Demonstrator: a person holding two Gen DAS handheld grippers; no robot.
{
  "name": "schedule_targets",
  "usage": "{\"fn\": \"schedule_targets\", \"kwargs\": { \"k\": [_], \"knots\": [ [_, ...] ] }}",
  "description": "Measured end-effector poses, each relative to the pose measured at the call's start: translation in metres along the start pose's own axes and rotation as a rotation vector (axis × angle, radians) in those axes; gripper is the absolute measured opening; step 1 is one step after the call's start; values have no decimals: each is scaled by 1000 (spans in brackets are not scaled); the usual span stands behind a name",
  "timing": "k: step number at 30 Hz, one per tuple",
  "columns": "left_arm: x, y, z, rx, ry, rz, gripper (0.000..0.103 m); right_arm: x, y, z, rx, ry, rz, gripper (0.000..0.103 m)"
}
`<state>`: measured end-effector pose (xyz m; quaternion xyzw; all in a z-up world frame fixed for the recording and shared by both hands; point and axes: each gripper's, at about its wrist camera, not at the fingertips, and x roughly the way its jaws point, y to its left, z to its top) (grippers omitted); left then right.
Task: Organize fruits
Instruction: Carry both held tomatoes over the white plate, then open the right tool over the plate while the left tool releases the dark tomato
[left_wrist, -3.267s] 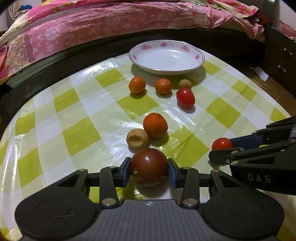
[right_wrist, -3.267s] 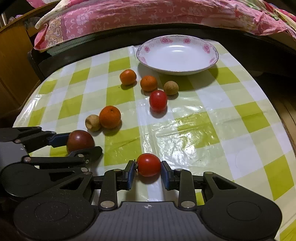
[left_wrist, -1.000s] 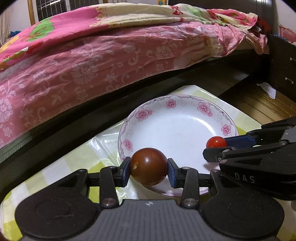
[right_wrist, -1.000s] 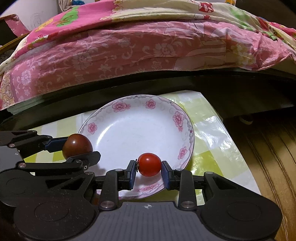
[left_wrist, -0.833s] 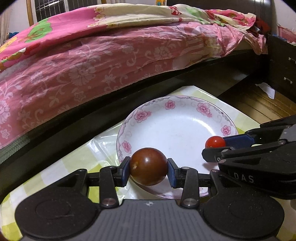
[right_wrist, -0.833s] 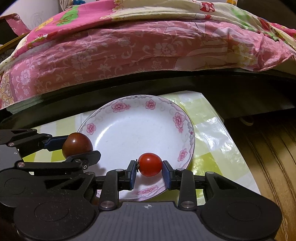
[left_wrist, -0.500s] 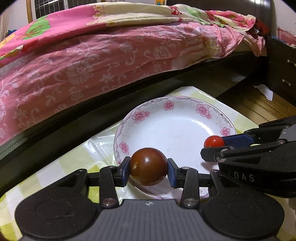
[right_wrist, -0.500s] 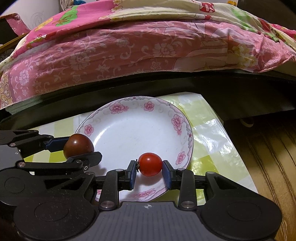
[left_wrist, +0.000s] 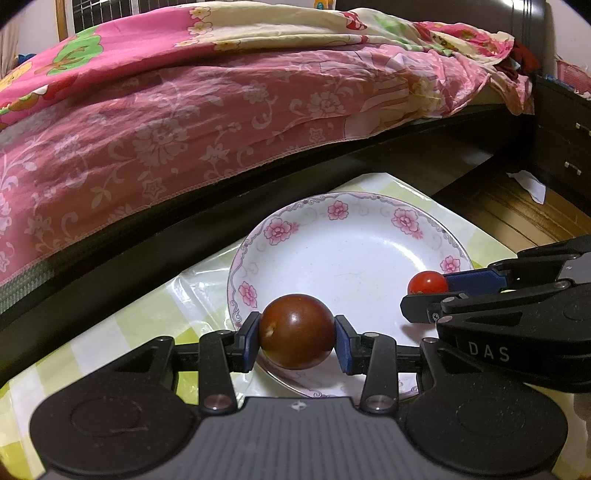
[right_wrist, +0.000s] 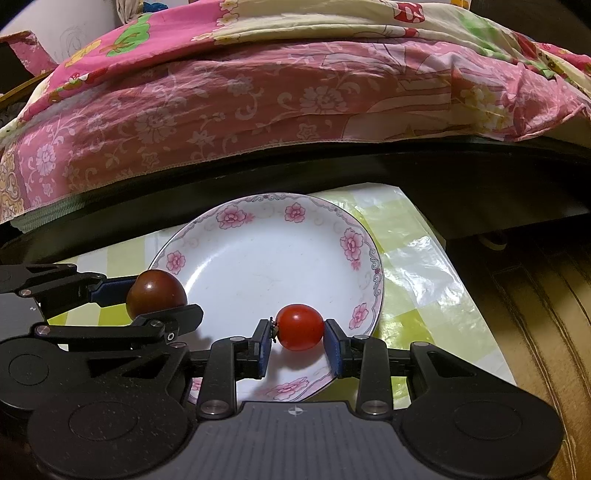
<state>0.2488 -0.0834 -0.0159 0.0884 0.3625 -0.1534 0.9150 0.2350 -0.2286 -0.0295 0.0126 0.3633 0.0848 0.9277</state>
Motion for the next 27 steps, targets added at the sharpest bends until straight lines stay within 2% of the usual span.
{"fn": "schedule_targets", "kwargs": {
  "k": [18, 27],
  "knots": [
    [0, 0, 0, -6, -2, -3, 48, -1, -2, -1, 4, -5, 0, 31],
    [0, 4, 0, -19, -11, -6, 50, -4, -4, 1, 11, -28, 8, 42]
  ]
}}
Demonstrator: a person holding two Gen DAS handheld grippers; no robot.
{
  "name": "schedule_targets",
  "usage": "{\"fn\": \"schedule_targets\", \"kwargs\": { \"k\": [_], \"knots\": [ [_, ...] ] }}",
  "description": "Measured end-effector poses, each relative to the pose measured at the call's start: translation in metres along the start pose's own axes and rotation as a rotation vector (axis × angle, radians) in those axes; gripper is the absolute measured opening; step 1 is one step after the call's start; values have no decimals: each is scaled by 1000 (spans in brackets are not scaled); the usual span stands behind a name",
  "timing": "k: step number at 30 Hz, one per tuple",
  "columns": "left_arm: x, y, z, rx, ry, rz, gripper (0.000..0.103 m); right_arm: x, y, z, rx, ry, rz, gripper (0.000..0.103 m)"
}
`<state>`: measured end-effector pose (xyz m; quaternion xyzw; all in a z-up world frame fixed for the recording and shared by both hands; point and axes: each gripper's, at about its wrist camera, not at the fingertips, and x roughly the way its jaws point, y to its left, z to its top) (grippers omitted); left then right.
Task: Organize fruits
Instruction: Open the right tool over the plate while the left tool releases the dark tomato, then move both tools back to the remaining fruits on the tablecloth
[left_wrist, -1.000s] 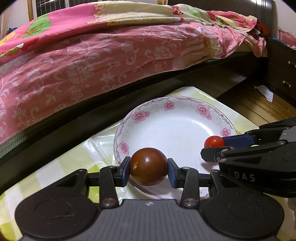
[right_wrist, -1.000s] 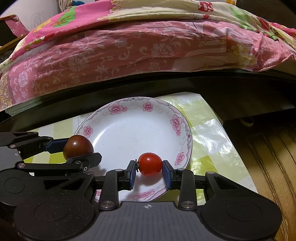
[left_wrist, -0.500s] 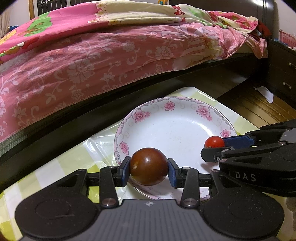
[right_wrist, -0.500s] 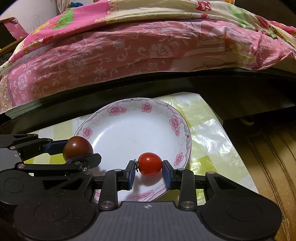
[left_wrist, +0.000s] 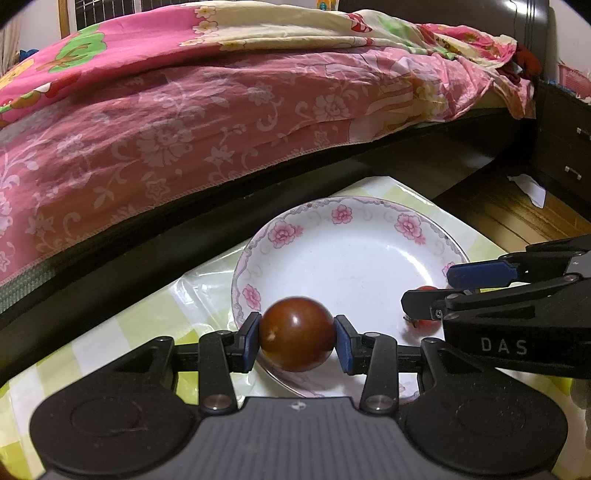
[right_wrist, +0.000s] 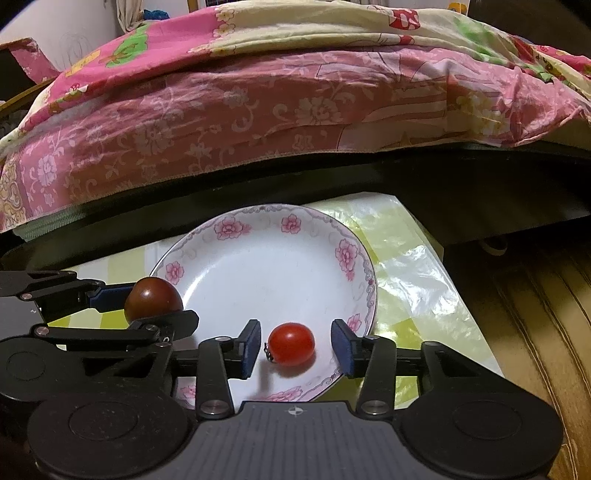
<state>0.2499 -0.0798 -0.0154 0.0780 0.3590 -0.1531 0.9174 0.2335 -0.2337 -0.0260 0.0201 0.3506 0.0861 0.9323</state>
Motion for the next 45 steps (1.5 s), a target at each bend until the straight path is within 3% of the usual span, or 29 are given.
{"fn": "schedule_targets", "kwargs": {
  "k": [2, 6, 14, 30, 38, 45],
  "knots": [
    [0, 2, 1, -16, -3, -6, 53, -1, -1, 1, 6, -6, 1, 43],
    [-1, 8, 2, -36, -8, 18, 67, -3, -5, 2, 33, -17, 5, 46],
    [-9, 13, 2, -58, -22, 33, 69, -8, -1, 2, 19, -37, -8, 64],
    [-69, 16, -11, -57, -62, 50, 75, -48, -1, -10, 46, -55, -7, 64],
    [-98, 21, -34, -67, -48, 50, 76, -66, 22, -34, 13, -26, 31, 64],
    [-124, 27, -72, -17, 0, 60, 76, -79, 57, -61, -76, 21, 106, 63]
  ]
}}
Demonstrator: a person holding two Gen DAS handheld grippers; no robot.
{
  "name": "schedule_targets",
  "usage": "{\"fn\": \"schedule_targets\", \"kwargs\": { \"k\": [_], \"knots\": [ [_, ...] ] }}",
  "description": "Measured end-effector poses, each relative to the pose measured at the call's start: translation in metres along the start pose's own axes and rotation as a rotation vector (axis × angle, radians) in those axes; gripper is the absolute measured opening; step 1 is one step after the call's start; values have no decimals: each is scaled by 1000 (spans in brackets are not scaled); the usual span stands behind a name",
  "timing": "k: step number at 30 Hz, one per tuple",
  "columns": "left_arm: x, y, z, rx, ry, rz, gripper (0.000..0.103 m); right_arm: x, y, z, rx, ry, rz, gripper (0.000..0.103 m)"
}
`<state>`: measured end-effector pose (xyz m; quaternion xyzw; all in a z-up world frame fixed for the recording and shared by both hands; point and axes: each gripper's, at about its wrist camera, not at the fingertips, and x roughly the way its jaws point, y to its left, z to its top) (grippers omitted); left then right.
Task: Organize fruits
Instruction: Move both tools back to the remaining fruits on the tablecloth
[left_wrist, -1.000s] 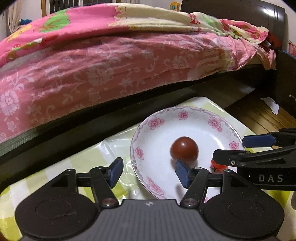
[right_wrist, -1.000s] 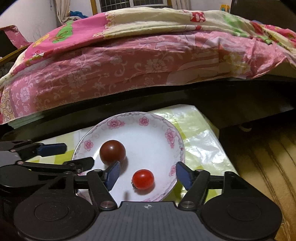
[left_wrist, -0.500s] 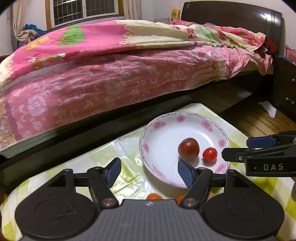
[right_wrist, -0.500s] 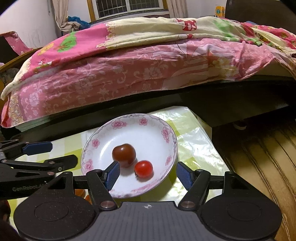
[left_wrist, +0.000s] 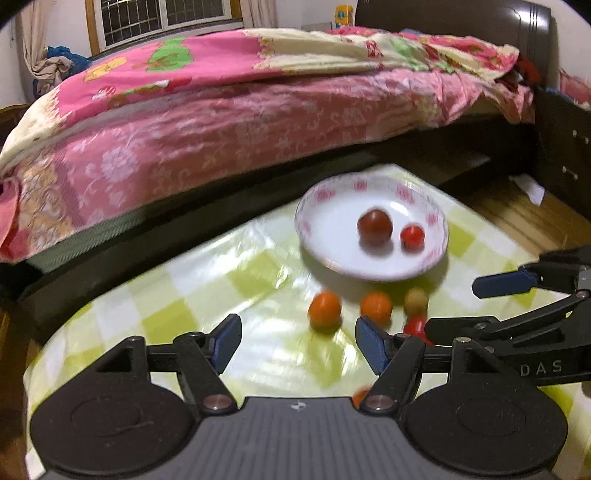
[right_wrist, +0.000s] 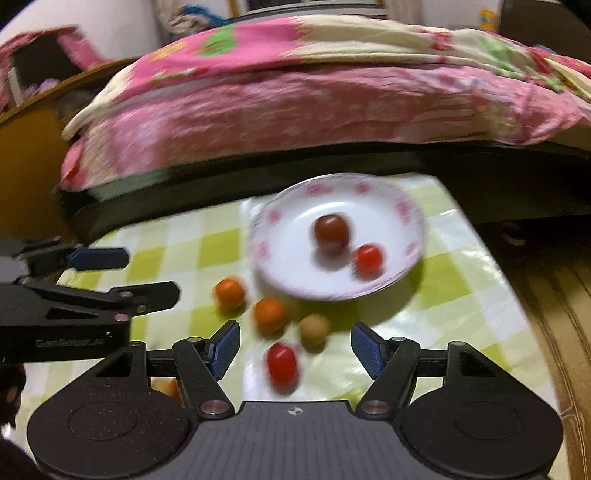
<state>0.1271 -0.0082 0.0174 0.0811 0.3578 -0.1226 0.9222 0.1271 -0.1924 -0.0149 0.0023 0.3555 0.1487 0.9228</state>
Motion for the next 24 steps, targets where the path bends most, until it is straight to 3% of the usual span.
{"fn": "schedule_targets", "kwargs": {
  "k": [4, 7, 15, 24],
  "knots": [
    [-10, 10, -25, -10, 43, 7, 76, 4, 26, -16, -94, 48, 40, 62],
    [-13, 15, -42, -13, 74, 10, 76, 12, 39, -22, -143, 75, 52, 54],
    [-16, 16, -54, 30, 98, -15, 76, 26, 55, -27, -181, 119, 98, 48],
    [-4, 8, -64, 61, 142, -56, 76, 41, 56, -20, -156, 158, 161, 27]
  ]
}}
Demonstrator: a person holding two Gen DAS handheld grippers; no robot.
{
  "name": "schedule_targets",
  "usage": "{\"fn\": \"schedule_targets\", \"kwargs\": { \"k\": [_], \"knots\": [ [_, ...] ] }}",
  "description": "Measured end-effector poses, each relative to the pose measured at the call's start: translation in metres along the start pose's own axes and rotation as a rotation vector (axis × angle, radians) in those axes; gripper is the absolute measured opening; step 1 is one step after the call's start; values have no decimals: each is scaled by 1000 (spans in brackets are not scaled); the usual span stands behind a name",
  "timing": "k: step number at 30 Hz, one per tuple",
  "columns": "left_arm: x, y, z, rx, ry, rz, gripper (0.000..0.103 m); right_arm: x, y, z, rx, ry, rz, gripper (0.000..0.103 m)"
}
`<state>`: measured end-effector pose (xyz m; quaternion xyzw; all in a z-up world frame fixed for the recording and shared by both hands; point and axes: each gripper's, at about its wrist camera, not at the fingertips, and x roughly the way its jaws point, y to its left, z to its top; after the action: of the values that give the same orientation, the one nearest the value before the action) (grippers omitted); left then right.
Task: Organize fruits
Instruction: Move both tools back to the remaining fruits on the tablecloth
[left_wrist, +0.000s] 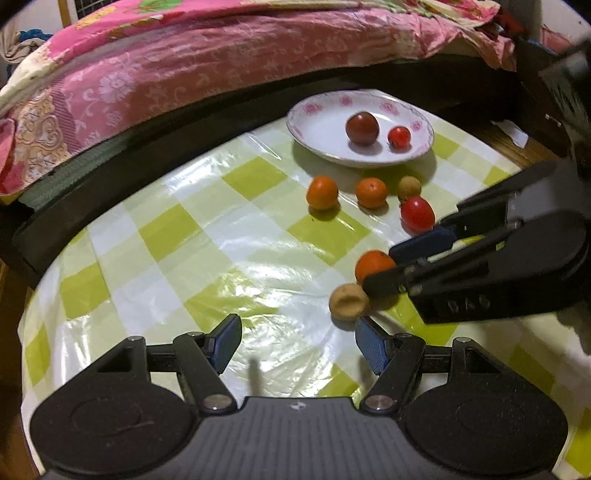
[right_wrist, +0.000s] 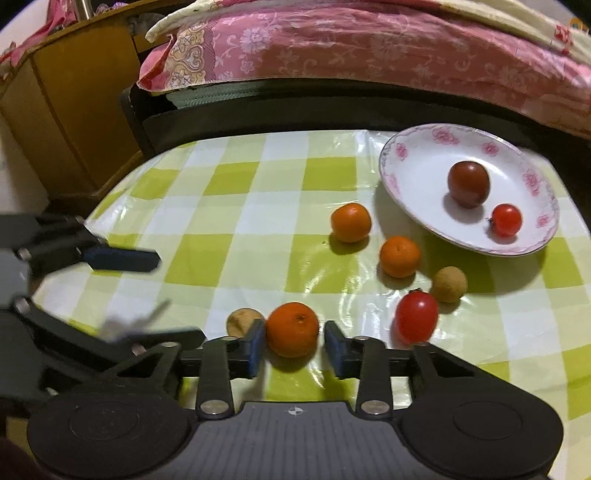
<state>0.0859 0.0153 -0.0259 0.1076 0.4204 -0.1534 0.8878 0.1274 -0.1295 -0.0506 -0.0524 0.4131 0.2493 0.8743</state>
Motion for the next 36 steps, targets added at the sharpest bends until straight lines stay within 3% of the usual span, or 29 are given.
{"fn": "schedule_targets", "kwargs": {
  "k": [6, 14, 23, 26, 31, 36],
  "knots": [
    [8, -7, 0, 26, 0, -26, 76, -4, -9, 0, 41, 21, 17, 26],
    [24, -19, 2, 61, -14, -38, 76, -14, -20, -7, 38, 44, -27, 27],
    [36, -22, 4, 50, -41, -34, 75, -8, -20, -8, 38, 48, -14, 30],
    [34, -24, 2, 54, -52, -39, 68, -4, -20, -7, 26, 54, -14, 30],
    [32, -27, 3, 64, -52, -78, 47, -1, -20, -5, 17, 53, -20, 29],
    [32, -28, 3, 65, -50, -93, 42, -6, -24, -4, 27, 66, -37, 28]
  ]
}}
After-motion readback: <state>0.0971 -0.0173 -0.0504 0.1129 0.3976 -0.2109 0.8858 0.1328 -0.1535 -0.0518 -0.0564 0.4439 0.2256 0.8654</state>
